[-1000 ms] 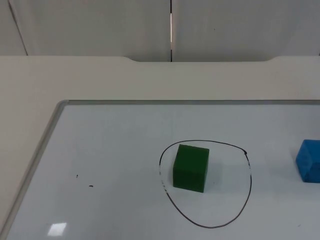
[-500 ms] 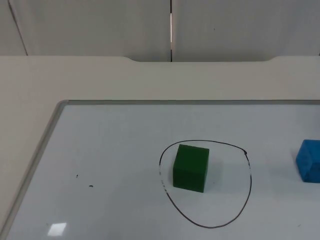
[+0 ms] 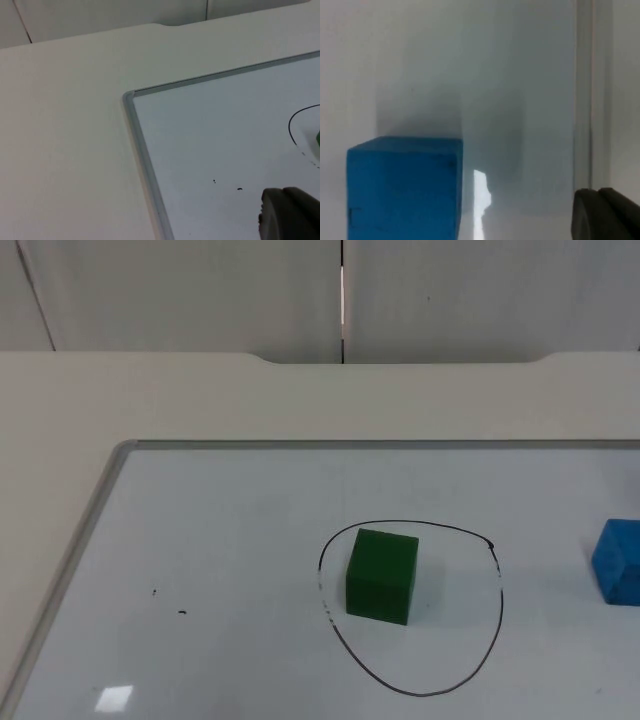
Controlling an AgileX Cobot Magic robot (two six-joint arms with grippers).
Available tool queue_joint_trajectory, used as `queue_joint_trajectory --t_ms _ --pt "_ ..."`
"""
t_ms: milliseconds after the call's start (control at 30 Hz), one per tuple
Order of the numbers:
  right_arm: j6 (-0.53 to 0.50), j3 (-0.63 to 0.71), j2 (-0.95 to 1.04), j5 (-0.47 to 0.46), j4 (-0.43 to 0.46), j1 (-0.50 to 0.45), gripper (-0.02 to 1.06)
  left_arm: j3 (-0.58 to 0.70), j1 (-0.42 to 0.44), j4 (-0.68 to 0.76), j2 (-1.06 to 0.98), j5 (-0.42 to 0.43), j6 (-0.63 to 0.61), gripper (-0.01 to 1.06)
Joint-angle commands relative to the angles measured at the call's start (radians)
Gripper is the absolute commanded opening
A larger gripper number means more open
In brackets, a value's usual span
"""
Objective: Push the two cubes into the marked area.
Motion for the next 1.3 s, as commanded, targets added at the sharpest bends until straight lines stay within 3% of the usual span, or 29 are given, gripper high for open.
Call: queue_joint_trajectory --t_ms 0,467,567,1000,1267 --pt "0.005 -0.004 0.024 -0.027 0.003 -0.003 0.00 -0.007 0.003 0.002 -0.006 0.001 0.003 0.00" --pt "0.005 0.008 0.113 -0.099 0.014 -0.003 0.00 -0.007 0.003 0.004 -0.006 0.001 0.003 0.00" --pt "0.005 0.042 0.113 -0.172 0.022 -0.003 0.00 -0.007 0.003 0.004 -0.006 0.001 0.003 0.00" --pt "0.005 0.048 0.113 -0.171 0.047 -0.003 0.00 -0.007 0.003 0.002 -0.006 0.001 0.003 0.00" --pt "0.010 0.048 0.113 -0.207 0.062 0.084 0.00 -0.007 0.003 0.002 -0.006 0.001 0.003 0.00"
